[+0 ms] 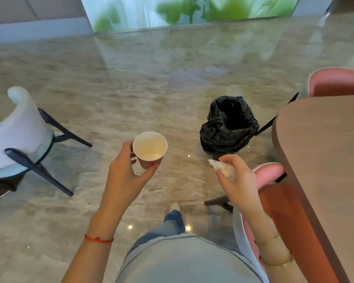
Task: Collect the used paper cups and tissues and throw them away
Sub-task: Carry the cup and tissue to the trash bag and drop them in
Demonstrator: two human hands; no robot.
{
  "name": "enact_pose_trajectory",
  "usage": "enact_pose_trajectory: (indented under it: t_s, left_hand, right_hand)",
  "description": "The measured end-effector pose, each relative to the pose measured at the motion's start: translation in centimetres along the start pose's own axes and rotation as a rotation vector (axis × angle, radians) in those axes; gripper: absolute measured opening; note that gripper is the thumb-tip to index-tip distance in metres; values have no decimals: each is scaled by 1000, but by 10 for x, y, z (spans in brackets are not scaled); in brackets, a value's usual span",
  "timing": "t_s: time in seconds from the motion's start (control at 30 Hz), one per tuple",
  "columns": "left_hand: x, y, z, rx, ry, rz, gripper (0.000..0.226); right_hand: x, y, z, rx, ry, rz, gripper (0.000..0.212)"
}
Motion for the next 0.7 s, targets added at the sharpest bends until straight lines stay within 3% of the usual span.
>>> enact_pose_trajectory:
  t_s: [0.33, 0.7]
  left_hand:
    - [-37, 3, 273, -123, -189, 13, 60]
    - [-186, -1, 490, -139, -444, -29, 67]
  right_hand:
    - [52, 46, 207, -87, 225, -71, 27]
    - [91, 172, 355, -309, 235, -64, 24]
Point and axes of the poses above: each hand's wrist, its own z-axis towards the middle knuckle, its own x-axis out of the back of the hand, y = z × x, the point moved 7 cm from there along z, towards the middle knuckle, and after that the axes turned 11 degrees about -y, right-handed, at the moved point
